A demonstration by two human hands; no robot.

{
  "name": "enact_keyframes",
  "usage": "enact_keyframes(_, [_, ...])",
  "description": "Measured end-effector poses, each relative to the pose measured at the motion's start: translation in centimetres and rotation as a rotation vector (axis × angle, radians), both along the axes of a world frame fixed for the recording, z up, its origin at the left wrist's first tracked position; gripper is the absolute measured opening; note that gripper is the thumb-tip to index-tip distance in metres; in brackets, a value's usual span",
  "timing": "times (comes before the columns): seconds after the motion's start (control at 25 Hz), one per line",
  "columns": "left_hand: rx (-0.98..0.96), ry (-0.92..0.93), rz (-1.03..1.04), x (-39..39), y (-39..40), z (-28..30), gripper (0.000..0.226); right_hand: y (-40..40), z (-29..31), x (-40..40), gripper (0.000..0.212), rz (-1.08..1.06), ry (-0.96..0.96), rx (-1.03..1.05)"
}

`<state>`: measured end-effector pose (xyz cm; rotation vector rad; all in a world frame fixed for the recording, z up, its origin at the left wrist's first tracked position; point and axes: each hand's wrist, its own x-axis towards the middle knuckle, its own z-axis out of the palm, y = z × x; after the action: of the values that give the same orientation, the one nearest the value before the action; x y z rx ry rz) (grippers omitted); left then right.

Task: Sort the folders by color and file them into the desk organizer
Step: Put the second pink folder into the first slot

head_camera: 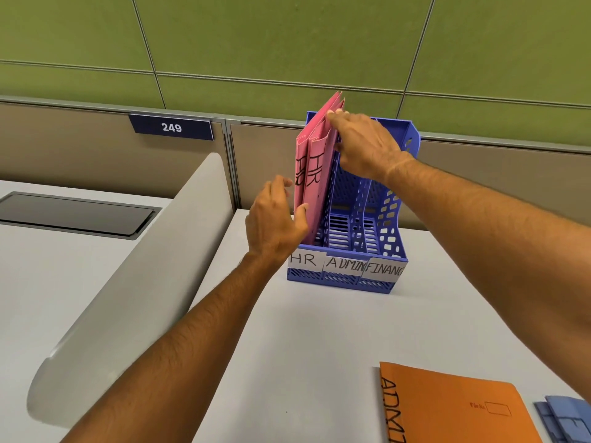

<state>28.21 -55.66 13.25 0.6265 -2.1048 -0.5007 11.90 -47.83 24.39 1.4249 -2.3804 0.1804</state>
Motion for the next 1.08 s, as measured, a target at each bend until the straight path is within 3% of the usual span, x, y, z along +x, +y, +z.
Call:
enact_keyframes(0.2, [-0.069,-0.209,-0.033,1.5,0.2,-0.3,0.082,2.9,-1.7,2.5,0.077,-0.059,-0.043,-0.058])
enact_keyframes(0.36, [-0.062,-0.339,-0.047,3.3,0.5,-0.5,0.098,5.9,-4.1,5.5,0.084,-0.133,-0.030,-0.038])
enact_keyframes(0.64, [-0.046,-0.436,-0.130,6.5,3.5,-2.1,0.107,11.5,-8.4,10.8,0.088,-0.256,-0.089,-0.020])
enact_keyframes(1.08, [0.036,-0.508,-0.228,9.7,12.6,-7.3,0.102,20.9,-14.0,16.2,0.093,-0.370,-0.216,-0.038])
